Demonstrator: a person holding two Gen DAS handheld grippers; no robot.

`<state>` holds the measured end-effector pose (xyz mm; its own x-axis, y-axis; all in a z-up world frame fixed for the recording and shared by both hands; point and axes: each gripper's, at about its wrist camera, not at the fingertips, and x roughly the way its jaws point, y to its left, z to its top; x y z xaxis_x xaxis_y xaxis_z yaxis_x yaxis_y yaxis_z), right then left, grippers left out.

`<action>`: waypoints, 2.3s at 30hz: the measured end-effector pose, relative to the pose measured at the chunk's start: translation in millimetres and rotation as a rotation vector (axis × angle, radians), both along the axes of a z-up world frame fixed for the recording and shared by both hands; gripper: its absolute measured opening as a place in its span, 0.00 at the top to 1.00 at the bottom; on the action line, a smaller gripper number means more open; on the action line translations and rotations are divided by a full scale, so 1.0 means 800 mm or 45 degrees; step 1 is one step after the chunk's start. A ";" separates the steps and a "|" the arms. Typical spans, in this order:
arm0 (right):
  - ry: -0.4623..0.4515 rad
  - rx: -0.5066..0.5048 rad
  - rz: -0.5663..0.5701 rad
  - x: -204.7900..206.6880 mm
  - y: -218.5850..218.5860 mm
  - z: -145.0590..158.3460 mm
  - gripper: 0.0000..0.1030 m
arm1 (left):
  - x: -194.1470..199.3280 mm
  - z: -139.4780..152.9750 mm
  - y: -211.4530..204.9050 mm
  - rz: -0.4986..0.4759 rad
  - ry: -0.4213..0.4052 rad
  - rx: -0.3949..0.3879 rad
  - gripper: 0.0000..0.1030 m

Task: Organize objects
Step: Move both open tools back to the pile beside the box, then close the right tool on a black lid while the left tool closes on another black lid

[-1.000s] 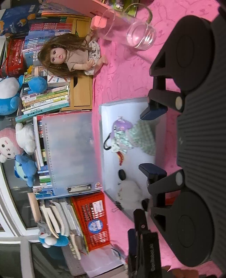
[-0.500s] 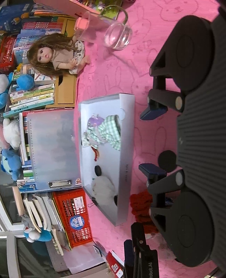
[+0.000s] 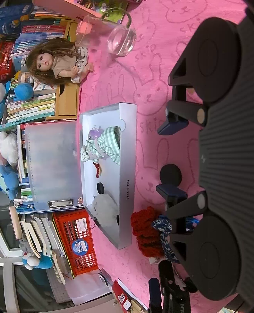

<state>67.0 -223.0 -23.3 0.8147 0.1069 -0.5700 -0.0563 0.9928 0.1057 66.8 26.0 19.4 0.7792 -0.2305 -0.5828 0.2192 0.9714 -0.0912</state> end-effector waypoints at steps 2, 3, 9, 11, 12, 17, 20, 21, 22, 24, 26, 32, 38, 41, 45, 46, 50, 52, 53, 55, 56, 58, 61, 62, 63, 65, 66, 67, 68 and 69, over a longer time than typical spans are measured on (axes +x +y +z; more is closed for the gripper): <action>0.003 0.001 0.002 -0.001 0.000 -0.001 0.33 | -0.005 -0.002 0.002 0.005 0.002 0.001 0.33; 0.005 0.001 0.003 -0.002 0.001 -0.002 0.33 | -0.008 -0.002 0.003 0.007 0.004 0.001 0.33; 0.015 0.004 0.005 -0.003 0.002 -0.005 0.33 | -0.021 -0.007 0.005 0.013 0.010 0.009 0.33; 0.016 0.002 0.007 -0.003 0.003 -0.005 0.33 | -0.025 -0.009 0.006 0.015 0.011 0.010 0.33; 0.016 0.002 0.008 -0.003 0.004 -0.005 0.33 | -0.027 -0.009 0.006 0.017 0.012 0.010 0.33; 0.021 0.000 0.015 -0.003 0.006 -0.007 0.33 | -0.033 -0.013 0.008 0.022 0.017 0.012 0.33; 0.026 -0.004 0.018 -0.003 0.008 -0.008 0.33 | -0.036 -0.016 0.010 0.025 0.026 0.007 0.33; 0.029 -0.005 0.017 -0.002 0.009 -0.009 0.33 | -0.037 -0.017 0.010 0.023 0.028 0.006 0.33; 0.032 -0.005 0.018 -0.001 0.009 -0.010 0.33 | -0.038 -0.018 0.010 0.022 0.029 0.008 0.33; 0.036 -0.007 0.022 0.000 0.012 -0.012 0.33 | -0.040 -0.021 0.010 0.019 0.028 0.022 0.33; 0.040 -0.011 0.029 0.000 0.014 -0.013 0.33 | -0.041 -0.022 0.009 0.018 0.028 0.028 0.34; 0.035 -0.037 0.036 0.000 0.018 -0.017 0.33 | -0.053 -0.021 0.009 0.009 0.025 0.011 0.38; 0.028 -0.080 0.046 0.002 0.026 -0.017 0.33 | -0.067 -0.022 0.008 0.001 0.009 0.048 0.54; 0.024 -0.105 0.054 0.003 0.031 -0.018 0.40 | -0.069 -0.022 0.009 0.010 0.002 0.056 0.64; 0.023 -0.117 0.058 0.006 0.034 -0.019 0.57 | -0.069 -0.021 0.009 0.011 0.003 0.049 0.70; 0.021 -0.123 0.060 0.006 0.035 -0.019 0.62 | -0.069 -0.021 0.009 0.011 0.003 0.045 0.70; 0.013 -0.123 0.078 0.004 0.037 -0.018 0.67 | -0.070 -0.020 0.007 0.003 0.010 0.025 0.70; 0.010 -0.119 0.083 0.003 0.038 -0.017 0.67 | -0.072 -0.018 0.004 -0.010 0.009 0.015 0.70; 0.006 -0.118 0.083 0.001 0.038 -0.016 0.67 | -0.073 -0.017 0.003 -0.018 0.006 0.014 0.70; -0.004 -0.116 0.083 -0.001 0.038 -0.013 0.67 | -0.076 -0.014 -0.002 -0.040 -0.005 0.016 0.70; -0.011 -0.116 0.081 -0.003 0.038 -0.011 0.67 | -0.077 -0.013 -0.004 -0.050 -0.012 0.018 0.70; -0.025 -0.116 0.078 -0.006 0.038 -0.006 0.67 | -0.079 -0.008 -0.008 -0.068 -0.025 0.018 0.70; -0.043 -0.114 0.077 -0.010 0.038 0.002 0.67 | -0.079 0.000 -0.013 -0.089 -0.043 0.007 0.70; -0.049 -0.114 0.079 -0.011 0.038 0.004 0.67 | -0.079 0.002 -0.014 -0.094 -0.048 0.005 0.70; -0.056 -0.114 0.078 -0.011 0.038 0.007 0.67 | -0.078 0.005 -0.015 -0.098 -0.052 0.003 0.70; -0.067 -0.115 0.079 -0.012 0.038 0.012 0.67 | -0.075 0.010 -0.018 -0.103 -0.059 -0.001 0.70; -0.071 -0.114 0.078 -0.012 0.038 0.014 0.67 | -0.073 0.013 -0.019 -0.105 -0.064 -0.004 0.70; -0.076 -0.113 0.077 -0.012 0.038 0.015 0.67 | -0.071 0.016 -0.020 -0.106 -0.068 -0.008 0.70; -0.079 -0.109 0.075 -0.012 0.037 0.017 0.67 | -0.068 0.019 -0.020 -0.106 -0.073 -0.014 0.70; -0.080 -0.102 0.073 -0.011 0.037 0.018 0.67 | -0.066 0.021 -0.022 -0.107 -0.078 -0.018 0.70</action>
<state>57.9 -193.7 -9.0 0.8429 0.1106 -0.5265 -0.1176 0.9929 0.0204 14.2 8.7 36.0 0.7909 -0.3041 -0.5310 0.3052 0.9482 -0.0885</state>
